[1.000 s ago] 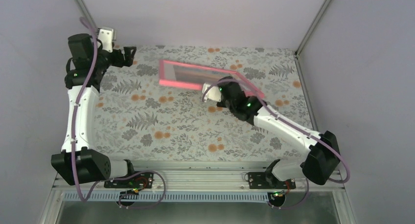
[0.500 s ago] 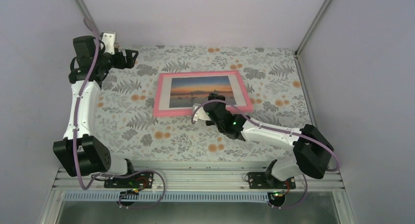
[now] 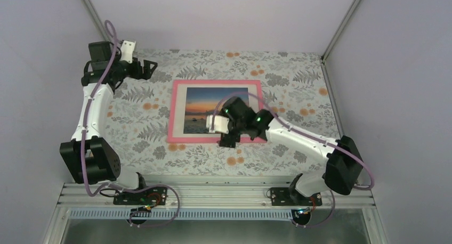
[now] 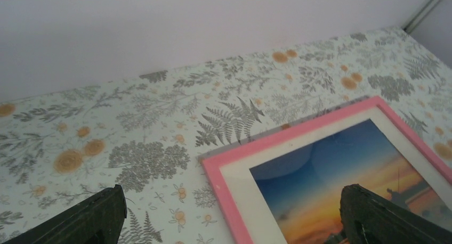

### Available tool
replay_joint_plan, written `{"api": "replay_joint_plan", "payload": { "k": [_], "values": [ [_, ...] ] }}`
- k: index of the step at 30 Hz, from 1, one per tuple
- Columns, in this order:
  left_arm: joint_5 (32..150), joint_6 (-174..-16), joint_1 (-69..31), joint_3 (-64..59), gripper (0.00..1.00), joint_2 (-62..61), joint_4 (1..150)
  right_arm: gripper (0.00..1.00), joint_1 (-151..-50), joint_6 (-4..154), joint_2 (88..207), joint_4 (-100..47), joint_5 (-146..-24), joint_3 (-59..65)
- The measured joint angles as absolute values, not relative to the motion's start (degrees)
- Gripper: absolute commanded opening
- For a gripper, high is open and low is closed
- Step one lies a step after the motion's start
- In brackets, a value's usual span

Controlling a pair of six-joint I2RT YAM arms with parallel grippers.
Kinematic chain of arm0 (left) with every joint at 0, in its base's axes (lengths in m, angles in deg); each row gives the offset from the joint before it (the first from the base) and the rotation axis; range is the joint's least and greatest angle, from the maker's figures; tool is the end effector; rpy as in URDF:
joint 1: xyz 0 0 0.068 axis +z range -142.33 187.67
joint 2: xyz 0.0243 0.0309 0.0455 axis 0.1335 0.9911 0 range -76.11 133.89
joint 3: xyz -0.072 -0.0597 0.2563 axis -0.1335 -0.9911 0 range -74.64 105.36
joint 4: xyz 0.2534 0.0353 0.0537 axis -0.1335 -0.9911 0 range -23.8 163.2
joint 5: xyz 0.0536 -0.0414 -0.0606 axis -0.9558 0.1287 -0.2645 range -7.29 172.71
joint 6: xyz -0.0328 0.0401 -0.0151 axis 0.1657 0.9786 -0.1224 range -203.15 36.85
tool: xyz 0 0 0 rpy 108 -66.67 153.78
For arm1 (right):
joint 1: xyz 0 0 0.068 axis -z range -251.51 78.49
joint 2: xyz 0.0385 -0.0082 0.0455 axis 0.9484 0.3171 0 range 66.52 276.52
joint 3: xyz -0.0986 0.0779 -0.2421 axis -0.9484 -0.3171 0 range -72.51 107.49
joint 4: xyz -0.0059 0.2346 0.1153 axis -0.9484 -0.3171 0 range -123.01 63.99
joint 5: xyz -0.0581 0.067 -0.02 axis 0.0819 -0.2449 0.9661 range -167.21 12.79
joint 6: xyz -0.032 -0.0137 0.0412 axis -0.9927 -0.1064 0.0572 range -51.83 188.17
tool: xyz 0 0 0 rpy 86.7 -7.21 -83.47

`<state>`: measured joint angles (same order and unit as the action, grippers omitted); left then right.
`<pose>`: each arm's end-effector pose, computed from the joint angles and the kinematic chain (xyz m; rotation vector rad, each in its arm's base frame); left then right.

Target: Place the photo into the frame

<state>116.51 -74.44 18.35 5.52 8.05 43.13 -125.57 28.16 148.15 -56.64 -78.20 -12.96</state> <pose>0.3255 0.0412 0.3609 0.2965 2.0620 -0.4321 0.1741 0.2413 0.2510 -1.8305 1.6951 0.1243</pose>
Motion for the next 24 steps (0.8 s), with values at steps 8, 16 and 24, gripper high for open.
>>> {"api": "replay_joint_plan", "payload": {
  "k": [8, 16, 24],
  "values": [
    [114.3, -66.1, 11.1, 4.3, 1.0, 11.3, 41.2, 0.98, -102.4, 34.9, 156.0, -67.4, -104.9, -1.1],
    [111.3, -61.4, 7.2, -1.1, 1.0, 17.2, 40.0, 0.76, -82.7, 38.6, 170.6, -75.7, -119.4, 0.1],
    [111.9, -60.0, 10.2, -7.0, 0.89, 17.3, 39.0, 0.69, -67.4, 43.9, 175.6, -77.4, -126.0, 0.1]
  ]
}}
